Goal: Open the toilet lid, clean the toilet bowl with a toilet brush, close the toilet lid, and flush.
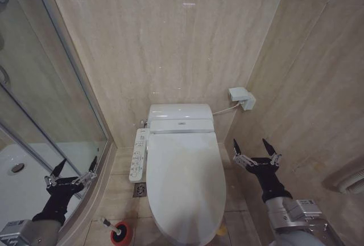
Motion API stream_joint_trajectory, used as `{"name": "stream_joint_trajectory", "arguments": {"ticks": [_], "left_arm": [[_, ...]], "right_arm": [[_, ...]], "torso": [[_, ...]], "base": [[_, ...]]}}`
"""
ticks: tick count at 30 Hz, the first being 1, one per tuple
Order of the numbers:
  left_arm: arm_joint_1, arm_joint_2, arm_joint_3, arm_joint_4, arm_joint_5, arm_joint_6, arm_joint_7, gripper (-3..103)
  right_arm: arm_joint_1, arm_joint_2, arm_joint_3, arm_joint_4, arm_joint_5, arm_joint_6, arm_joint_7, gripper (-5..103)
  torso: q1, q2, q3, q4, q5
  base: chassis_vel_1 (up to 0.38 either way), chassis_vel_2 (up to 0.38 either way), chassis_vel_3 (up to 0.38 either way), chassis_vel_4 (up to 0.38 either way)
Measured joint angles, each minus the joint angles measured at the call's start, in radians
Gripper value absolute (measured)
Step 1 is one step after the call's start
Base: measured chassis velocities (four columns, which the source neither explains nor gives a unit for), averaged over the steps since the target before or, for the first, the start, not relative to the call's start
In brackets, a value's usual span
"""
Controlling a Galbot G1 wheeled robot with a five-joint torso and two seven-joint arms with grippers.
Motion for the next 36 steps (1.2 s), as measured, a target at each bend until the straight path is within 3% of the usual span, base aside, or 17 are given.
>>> {"name": "stream_joint_trajectory", "arguments": {"ticks": [2, 7, 8, 10, 22, 31, 36], "left_arm": [[-0.004, 0.006, -0.003, 0.021, 0.006, -0.039, 0.009, 92], [-0.004, 0.006, -0.003, 0.024, 0.008, -0.047, 0.011, 92], [-0.006, 0.007, -0.003, 0.028, 0.008, -0.050, 0.013, 84], [-0.012, 0.011, -0.003, 0.040, 0.005, -0.057, 0.020, 84], [-0.200, 0.109, 0.063, 0.391, -0.093, -0.229, 0.212, 83], [-0.214, 0.117, 0.069, 0.414, -0.100, -0.239, 0.224, 84], [-0.292, 0.170, 0.112, 0.519, -0.122, -0.251, 0.258, 84]], "right_arm": [[0.000, 0.000, 0.000, 0.000, 0.000, 0.000, 0.000, 100], [0.000, 0.000, 0.000, 0.000, 0.000, 0.000, 0.000, 100], [0.000, 0.000, 0.000, 0.000, 0.000, 0.000, 0.000, 100], [0.000, 0.000, 0.000, 0.000, 0.000, 0.000, 0.000, 100], [0.000, 0.000, 0.000, 0.000, 0.000, 0.000, 0.000, 100], [0.000, 0.000, 0.000, 0.000, 0.000, 0.000, 0.000, 100], [0.000, 0.000, 0.000, 0.000, 0.000, 0.000, 0.000, 100]], "torso": [[0.000, 0.000, 0.000, 0.0000, -0.0001], [0.000, 0.000, 0.000, 0.0000, 0.0001], [0.000, 0.000, 0.000, 0.0001, 0.0002], [0.000, 0.000, 0.000, 0.0003, 0.0004], [0.000, 0.000, 0.000, -0.0003, -0.0002], [0.000, 0.000, 0.000, 0.0002, 0.0002], [0.000, 0.000, 0.000, -0.0001, -0.0001]], "base": [[0.000, 0.000, 0.000, 0.000], [0.000, 0.000, 0.000, 0.000], [0.000, 0.000, 0.000, 0.000], [0.000, 0.000, 0.000, 0.000], [0.000, 0.000, 0.000, 0.000], [0.000, 0.000, 0.000, 0.000], [0.000, 0.000, 0.000, 0.000]]}}
